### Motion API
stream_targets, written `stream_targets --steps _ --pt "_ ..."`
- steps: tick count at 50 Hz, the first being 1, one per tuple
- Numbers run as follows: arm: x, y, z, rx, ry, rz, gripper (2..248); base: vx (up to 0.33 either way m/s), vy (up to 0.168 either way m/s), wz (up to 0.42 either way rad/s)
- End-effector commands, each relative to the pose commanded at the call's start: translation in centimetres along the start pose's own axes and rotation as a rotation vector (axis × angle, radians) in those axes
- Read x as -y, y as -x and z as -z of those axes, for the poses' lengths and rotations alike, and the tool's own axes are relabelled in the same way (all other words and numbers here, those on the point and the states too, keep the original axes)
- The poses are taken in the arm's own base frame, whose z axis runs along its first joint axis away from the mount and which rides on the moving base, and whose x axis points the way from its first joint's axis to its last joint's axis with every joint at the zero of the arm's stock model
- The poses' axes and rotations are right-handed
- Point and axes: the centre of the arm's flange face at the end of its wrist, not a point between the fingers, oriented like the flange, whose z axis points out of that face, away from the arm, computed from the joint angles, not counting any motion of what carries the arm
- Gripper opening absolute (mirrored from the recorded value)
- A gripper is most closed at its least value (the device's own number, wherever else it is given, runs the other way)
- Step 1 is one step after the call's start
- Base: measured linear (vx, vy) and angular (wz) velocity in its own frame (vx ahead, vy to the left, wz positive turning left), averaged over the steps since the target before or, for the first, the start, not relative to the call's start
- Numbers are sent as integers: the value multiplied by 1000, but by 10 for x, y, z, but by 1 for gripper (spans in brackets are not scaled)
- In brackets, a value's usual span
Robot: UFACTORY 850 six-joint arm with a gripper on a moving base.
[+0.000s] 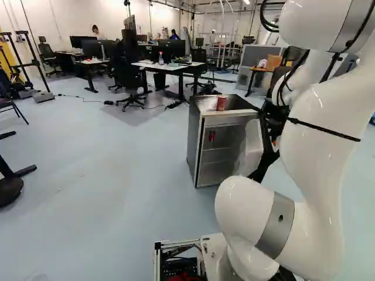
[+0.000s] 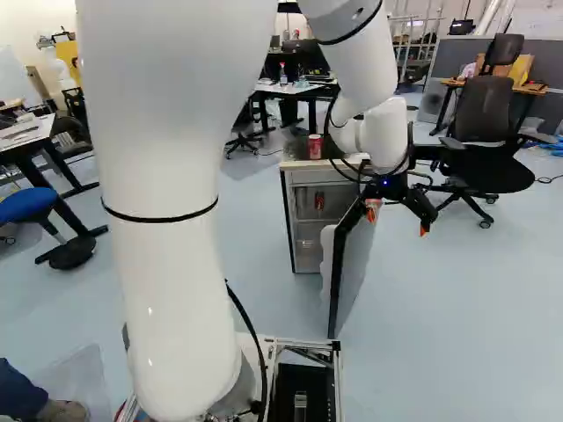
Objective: Grab a drink from the fridge
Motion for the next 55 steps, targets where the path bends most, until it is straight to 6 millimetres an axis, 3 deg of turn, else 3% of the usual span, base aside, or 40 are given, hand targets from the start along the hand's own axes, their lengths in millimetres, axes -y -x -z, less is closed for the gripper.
stream_targets --steps 32,55 --pt "38 12 14 -77 6 154 247 0 0 0" --pt "65 9 21 -141 6 267 247 0 0 0"
